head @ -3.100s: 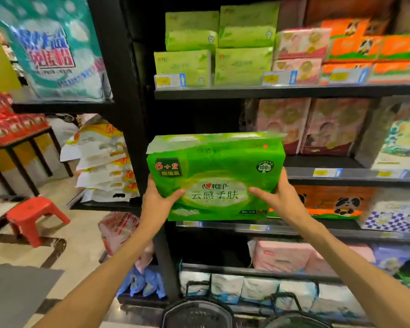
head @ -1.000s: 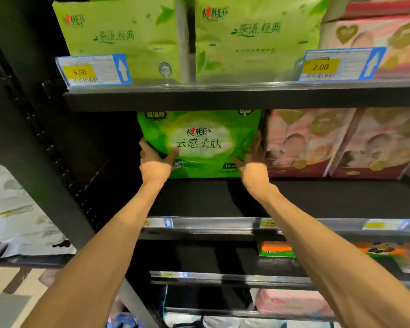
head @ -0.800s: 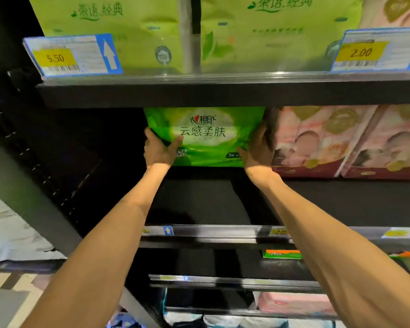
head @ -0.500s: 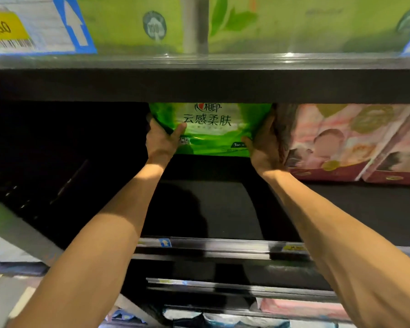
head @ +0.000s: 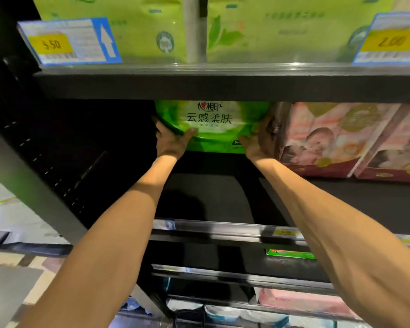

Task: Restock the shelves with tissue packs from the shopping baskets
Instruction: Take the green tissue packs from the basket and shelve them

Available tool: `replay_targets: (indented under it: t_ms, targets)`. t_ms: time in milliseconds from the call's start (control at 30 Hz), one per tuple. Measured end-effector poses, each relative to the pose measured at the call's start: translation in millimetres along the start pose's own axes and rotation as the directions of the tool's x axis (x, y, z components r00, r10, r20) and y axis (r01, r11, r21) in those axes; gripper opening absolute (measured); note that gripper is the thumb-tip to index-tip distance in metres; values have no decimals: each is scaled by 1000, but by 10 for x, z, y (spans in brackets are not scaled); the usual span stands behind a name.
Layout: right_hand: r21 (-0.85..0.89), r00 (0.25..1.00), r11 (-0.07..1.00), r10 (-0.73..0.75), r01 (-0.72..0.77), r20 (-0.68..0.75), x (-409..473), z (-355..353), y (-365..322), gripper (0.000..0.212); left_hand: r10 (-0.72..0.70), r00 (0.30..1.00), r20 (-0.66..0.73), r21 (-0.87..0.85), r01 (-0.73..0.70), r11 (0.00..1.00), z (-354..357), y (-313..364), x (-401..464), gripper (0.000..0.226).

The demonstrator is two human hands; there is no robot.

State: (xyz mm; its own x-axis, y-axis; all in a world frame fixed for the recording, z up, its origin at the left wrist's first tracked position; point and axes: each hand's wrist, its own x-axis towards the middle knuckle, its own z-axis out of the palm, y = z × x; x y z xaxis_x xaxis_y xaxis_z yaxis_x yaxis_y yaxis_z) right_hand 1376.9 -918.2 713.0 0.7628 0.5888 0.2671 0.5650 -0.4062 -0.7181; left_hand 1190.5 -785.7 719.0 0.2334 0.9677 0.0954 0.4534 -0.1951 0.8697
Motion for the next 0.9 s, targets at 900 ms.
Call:
replay_targets:
  t_ms: [900]
  targets:
    - [-475,869,751,-266,458,418,-2590,-1518,206,104,461,765,449,597,-641,482,-759,-290,-2747,77]
